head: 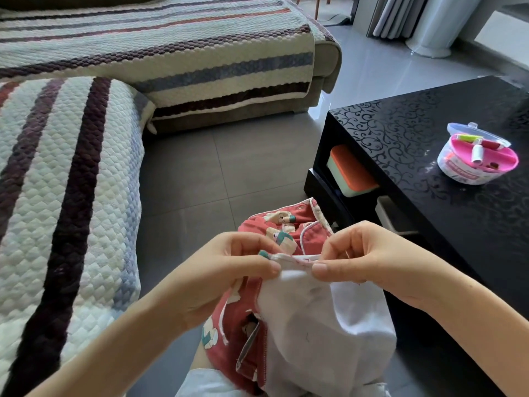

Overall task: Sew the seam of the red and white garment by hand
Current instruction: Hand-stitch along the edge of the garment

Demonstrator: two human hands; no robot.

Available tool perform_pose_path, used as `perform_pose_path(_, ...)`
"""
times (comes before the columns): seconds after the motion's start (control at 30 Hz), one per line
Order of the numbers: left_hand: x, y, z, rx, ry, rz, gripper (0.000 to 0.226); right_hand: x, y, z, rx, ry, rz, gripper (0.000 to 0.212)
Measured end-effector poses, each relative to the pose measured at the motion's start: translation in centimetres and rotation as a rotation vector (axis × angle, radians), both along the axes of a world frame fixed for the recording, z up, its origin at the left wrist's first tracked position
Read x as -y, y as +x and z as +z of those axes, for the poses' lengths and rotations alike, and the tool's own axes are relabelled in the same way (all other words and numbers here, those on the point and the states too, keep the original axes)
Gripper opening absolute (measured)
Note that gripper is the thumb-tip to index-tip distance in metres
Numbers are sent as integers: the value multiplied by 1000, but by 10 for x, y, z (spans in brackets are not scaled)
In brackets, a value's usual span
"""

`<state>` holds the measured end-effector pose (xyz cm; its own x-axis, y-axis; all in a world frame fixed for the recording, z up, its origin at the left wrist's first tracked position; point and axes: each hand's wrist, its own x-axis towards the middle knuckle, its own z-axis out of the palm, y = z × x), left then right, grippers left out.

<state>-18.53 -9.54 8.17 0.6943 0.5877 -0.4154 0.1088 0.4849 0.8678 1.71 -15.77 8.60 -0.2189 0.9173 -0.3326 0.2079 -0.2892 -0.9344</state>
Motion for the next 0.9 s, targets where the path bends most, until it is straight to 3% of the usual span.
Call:
perform_pose_path(0.13, 3, 1, 5, -76, 37, -21, 9, 2, -8, 1, -29, 8, -6, 26)
perform_pose_path(0.3, 8, -2, -4, -217, 109, 97, 8, 4, -9, -6, 6, -39, -18, 23)
perform_pose_path(0.5, 14, -1, -6, -215, 62, 61, 10, 4, -7, -13, 22, -78, 7, 35)
perform_pose_path(0.57, 15, 0, -7, -206, 33, 75, 18, 5, -8, -13, -19, -56, -12, 28)
perform_pose_path(0.67, 16, 0, -6, -195, 1, 89, 20, 8, -12, -14, -59, 92, -49, 19)
perform_pose_path(0.77, 16, 1, -3, -176, -14, 95, 22, 13, -17, -19, 28, 287, -66, 29)
perform_pose_path(0.9, 16, 2, 1, -160, 4, 101, 15, 17, -22, -16, 160, 447, -113, 24)
